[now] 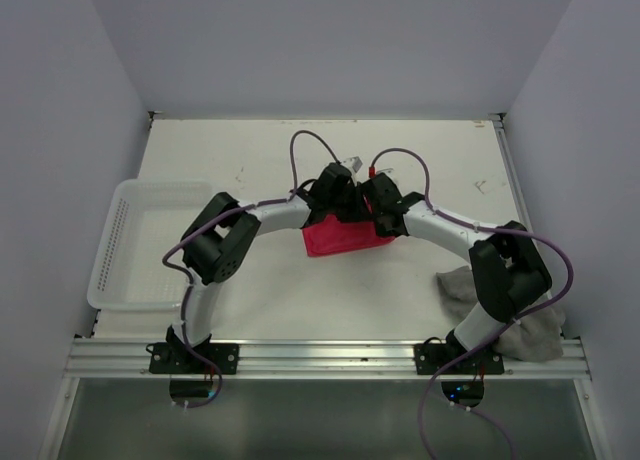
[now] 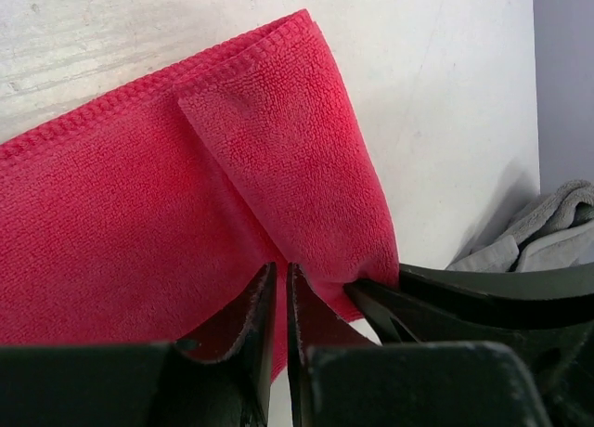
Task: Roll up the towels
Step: Roll the towel
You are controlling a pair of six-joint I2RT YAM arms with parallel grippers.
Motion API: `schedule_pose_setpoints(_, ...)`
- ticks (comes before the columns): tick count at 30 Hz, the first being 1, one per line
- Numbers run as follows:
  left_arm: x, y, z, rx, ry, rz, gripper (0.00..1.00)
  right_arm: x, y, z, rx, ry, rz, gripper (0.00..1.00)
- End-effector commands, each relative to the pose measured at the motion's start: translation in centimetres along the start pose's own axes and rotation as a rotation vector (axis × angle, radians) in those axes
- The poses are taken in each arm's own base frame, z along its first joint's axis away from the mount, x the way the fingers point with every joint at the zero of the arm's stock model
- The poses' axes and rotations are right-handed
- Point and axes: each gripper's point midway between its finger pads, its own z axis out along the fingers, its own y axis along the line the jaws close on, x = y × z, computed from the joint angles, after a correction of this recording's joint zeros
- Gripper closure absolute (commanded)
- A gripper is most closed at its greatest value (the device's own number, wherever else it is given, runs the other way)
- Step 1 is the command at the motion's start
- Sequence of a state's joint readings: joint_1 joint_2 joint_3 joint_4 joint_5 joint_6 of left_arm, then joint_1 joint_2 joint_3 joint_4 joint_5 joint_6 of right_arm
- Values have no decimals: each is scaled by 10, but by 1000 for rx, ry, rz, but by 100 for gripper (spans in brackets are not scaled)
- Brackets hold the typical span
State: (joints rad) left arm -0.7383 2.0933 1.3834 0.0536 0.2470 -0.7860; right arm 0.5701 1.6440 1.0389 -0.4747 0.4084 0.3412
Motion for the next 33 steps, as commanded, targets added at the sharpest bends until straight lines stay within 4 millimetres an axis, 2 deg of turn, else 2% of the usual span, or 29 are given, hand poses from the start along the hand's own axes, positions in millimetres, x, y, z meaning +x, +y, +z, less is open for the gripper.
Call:
schedule_pose_setpoints(1, -20, -14, 9, 42, -66, -4, 88, -12, 5, -4, -20, -38, 42, 100)
schedule_pose_setpoints(7, -19, -6, 22, 27, -61, -11, 90, -9, 9, -5, -41, -35, 52, 100)
schedule_pose_setpoints(13, -23, -9, 28, 50, -78, -23, 91, -5, 12, -5, -44, -34, 39, 100)
schedule_pose_setpoints(20, -27, -13, 30, 67, -91, -43, 91, -5, 16, -6, -48, -38, 26, 100)
schedule_pose_setpoints(33, -15, -3, 31, 51, -82, -79, 92, -3, 39, 4, -103, -45, 78, 100)
